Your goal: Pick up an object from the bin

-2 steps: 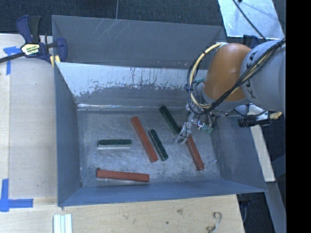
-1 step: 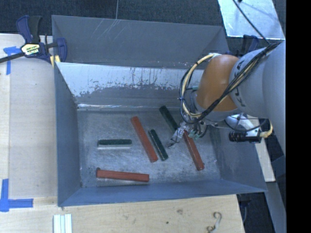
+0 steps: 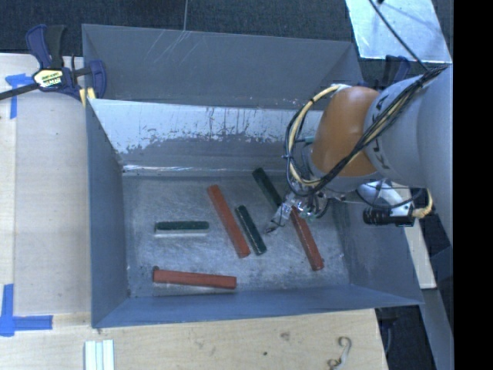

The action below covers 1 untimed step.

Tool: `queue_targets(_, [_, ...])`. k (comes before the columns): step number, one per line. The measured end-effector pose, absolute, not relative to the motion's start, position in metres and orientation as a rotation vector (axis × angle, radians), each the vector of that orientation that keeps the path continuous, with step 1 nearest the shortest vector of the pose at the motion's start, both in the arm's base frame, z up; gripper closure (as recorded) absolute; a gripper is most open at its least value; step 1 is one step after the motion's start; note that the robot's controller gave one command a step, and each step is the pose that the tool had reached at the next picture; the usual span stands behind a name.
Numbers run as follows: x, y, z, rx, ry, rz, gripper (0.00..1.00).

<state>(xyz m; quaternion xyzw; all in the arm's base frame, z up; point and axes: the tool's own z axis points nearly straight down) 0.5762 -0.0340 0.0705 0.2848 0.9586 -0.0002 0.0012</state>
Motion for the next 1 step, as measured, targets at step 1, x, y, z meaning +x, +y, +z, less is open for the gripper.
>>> queue_targets(1, [0.577,-0.0343,0.0718,0.892,3.007,0.0,1.0])
